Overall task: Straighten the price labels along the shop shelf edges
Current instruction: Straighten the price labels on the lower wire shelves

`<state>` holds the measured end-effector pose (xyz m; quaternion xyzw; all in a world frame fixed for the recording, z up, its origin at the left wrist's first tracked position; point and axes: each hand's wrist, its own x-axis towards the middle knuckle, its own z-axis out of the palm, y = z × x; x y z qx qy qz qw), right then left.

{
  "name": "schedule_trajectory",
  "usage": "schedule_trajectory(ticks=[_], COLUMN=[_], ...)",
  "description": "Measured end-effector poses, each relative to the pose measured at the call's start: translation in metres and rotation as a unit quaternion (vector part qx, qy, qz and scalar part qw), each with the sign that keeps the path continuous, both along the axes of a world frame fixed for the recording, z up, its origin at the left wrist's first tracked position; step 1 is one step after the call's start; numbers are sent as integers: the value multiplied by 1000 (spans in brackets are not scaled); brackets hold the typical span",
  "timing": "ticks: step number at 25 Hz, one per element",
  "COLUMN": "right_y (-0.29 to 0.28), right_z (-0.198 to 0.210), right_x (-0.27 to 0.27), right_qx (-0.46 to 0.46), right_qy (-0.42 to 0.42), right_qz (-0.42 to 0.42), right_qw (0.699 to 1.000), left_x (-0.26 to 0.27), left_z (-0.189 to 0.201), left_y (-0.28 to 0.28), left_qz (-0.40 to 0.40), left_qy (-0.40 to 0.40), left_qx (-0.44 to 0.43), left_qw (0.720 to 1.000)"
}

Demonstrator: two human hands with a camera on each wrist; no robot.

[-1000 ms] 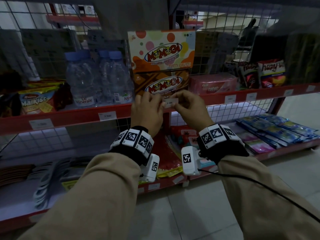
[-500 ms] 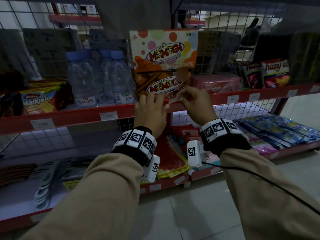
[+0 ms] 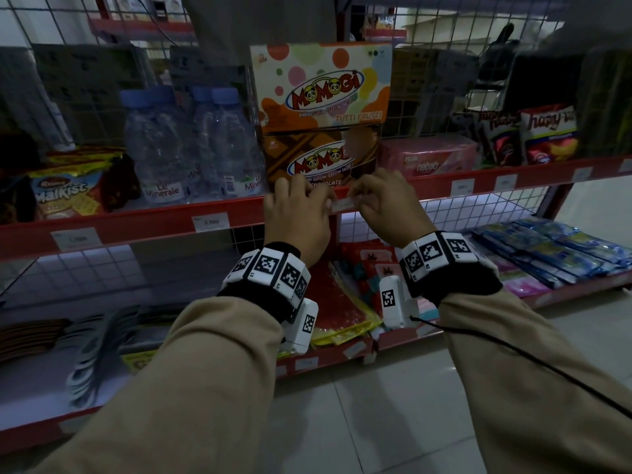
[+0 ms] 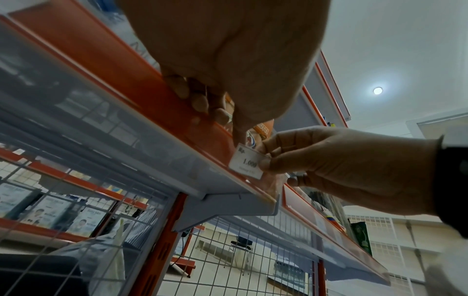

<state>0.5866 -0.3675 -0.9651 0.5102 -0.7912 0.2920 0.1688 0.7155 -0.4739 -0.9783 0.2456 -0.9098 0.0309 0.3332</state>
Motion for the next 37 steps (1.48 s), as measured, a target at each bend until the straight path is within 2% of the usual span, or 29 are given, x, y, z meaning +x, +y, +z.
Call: schedule_trajectory(ticks=[10,22,27,31,37], right_y=[0,1,2,2,4], right_z=[-3,-3,-8,-15,-29], right_x=[2,4,6,7,8], right_qx=[25,35,-34,-103,-117], right_qy=[43,54,43,65,56], right_qz=[-11,-20,3,-13,-3], right_qw=[999,998,999,992,992], left_x=[-2,1,4,8,15], left_z=[-3,-5,-8,-13,-30], left_y=[6,3,-1,1,4], left_qz=[39,22,7,1,4], left_qy=[-28,-14,14,43,40], left_qx=[-37,-55,-67,-65,-61], left_qw=[998,998,998,997,997])
